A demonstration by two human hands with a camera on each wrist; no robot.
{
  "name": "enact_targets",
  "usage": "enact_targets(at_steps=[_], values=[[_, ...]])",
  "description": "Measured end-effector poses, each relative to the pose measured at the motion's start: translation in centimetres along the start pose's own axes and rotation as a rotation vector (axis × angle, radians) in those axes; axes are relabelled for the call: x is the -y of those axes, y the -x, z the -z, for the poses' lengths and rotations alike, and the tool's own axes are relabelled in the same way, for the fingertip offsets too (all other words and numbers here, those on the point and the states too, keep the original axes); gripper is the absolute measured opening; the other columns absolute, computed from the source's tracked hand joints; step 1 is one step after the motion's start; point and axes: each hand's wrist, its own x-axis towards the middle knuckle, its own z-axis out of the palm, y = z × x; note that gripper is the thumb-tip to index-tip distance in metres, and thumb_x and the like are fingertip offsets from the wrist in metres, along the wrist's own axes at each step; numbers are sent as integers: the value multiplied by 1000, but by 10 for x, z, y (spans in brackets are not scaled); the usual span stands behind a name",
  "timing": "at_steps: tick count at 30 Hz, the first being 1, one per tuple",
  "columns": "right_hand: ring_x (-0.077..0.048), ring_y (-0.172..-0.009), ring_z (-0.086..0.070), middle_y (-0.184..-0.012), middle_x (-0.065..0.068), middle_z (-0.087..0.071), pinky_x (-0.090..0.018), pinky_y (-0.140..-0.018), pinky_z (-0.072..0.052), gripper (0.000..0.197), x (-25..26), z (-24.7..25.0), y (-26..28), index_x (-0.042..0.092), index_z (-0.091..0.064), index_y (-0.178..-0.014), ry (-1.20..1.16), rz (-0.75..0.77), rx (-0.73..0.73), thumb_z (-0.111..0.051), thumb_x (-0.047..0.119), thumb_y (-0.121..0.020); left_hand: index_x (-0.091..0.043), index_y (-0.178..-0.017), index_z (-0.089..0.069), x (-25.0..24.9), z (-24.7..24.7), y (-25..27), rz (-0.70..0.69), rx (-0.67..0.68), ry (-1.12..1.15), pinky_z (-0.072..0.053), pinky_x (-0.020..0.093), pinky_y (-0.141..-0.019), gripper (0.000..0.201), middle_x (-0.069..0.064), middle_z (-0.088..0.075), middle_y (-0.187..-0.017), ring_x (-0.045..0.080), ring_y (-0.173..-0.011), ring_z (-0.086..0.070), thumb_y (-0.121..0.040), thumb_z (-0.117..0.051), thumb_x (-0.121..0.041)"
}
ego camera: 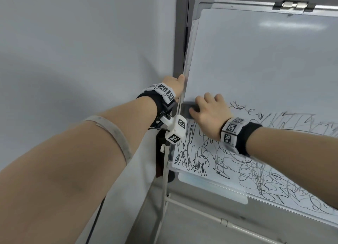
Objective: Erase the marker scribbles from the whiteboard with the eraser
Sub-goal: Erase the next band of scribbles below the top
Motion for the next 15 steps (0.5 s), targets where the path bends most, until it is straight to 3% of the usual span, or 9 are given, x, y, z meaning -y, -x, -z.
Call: enact_targets(at_steps=[2, 4, 7, 9, 10, 13, 15], values=[[-30, -83, -47, -93, -13, -52, -39, -65, -28, 30, 19, -8, 14, 9, -67, -90, -16, 62, 64, -44, 10, -72, -9, -75, -56, 1, 0, 1, -5, 24, 5, -60, 53, -77, 43, 21, -63, -73, 38, -78, -73, -89, -38, -46], [-31, -83, -49, -94, -12, -54, -39, -65, -30, 33, 22, -10, 17, 10, -68, -90, -7, 96, 87, -38, 11, -74, -13, -70, -50, 3, 0, 0, -2, 18, 34, -60, 54, -74, 38, 18, -49, -69, 36, -66, -68, -86, -44, -46], [-29, -82, -45, -90, -11, -51, -38, -66, -28, 27, 4, -3, 0, 13, -70, -93, 15, 57, 1, -59, 10, -68, -15, -67, -54, 19, 0, -9, 93, 28, 133, -55, 47, -76, 48, 16, -49, -72, 31, -64, -57, -68, -51, -63], [-29, -83, -43, -91, -11, -49, -39, -67, -27, 32, -9, 0, -10, 15, -70, -99, 17, 8, -31, -69, 15, -67, -14, -84, -65, 32, 2, -3, 169, 82, 122, -53, 43, -85, 66, 15, -67, -86, 31, -81, -66, -71, -40, -73], [-29, -84, -42, -92, -11, -49, -39, -68, -27, 33, -10, 0, -11, 15, -70, -100, 9, -7, -36, -71, 16, -67, -13, -96, -68, 40, 1, 3, 195, 121, 120, -50, 37, -83, 72, 10, -71, -97, 28, -89, -67, -78, -32, -73], [-30, -83, -43, -93, -14, -51, -40, -68, -32, 33, 7, -14, 3, 11, -70, -98, -31, 10, -28, -69, 14, -66, -7, -125, -63, 62, -3, 12, 226, 197, 202, -42, 32, -80, 62, 6, -67, -116, 23, -104, -63, -99, -28, -53], [-32, -84, -44, -96, -15, -53, -42, -69, -36, 29, 25, -29, 19, 9, -70, -96, -61, 25, 35, -66, 14, -67, -5, -126, -60, 69, -8, 13, 220, 169, 227, -43, 27, -75, 46, 5, -64, -115, 23, -107, -60, -102, -37, -37]])
